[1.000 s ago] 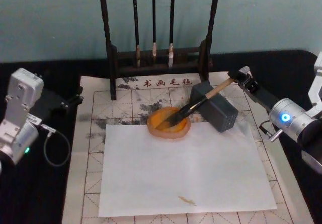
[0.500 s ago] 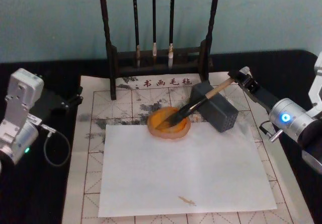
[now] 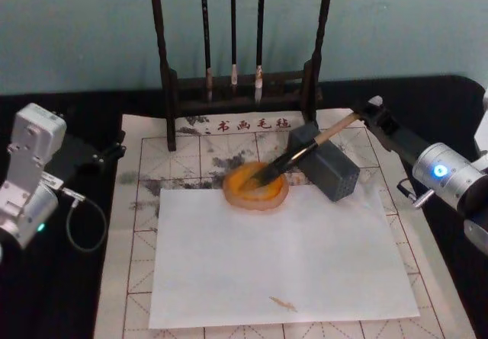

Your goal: Pick up the brush from the inkstone, write on the paper, then place the brush back to its original position.

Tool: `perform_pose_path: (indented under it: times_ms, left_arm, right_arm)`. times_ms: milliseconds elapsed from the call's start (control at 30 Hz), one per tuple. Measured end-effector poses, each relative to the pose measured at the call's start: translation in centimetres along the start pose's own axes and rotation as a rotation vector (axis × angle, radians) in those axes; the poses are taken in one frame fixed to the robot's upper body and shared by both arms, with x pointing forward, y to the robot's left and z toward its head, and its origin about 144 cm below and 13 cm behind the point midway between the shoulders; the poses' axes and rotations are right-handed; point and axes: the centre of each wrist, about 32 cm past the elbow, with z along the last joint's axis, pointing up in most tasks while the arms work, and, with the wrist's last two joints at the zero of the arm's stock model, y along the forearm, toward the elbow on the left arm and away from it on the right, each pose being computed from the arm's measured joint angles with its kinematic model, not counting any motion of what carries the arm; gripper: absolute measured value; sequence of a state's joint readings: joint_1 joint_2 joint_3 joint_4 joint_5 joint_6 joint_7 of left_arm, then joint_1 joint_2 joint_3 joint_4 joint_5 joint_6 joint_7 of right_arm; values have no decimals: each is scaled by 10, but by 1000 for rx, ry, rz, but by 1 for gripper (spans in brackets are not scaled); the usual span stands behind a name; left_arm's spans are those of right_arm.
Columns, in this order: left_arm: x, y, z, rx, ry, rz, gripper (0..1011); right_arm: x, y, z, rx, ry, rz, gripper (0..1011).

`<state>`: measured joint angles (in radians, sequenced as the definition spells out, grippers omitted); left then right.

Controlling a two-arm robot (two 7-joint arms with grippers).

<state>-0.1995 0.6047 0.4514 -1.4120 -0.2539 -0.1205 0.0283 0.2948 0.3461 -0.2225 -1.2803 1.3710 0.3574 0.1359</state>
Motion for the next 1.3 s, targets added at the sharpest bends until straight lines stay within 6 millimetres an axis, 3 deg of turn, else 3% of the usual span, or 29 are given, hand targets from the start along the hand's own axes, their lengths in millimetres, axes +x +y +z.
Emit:
perform_pose_path:
  times_ms: [1300]
  left_arm:
    - [0,0,0,0,0,0,1001]
  right_arm:
    - [-19,-16,9,22,16,93,195]
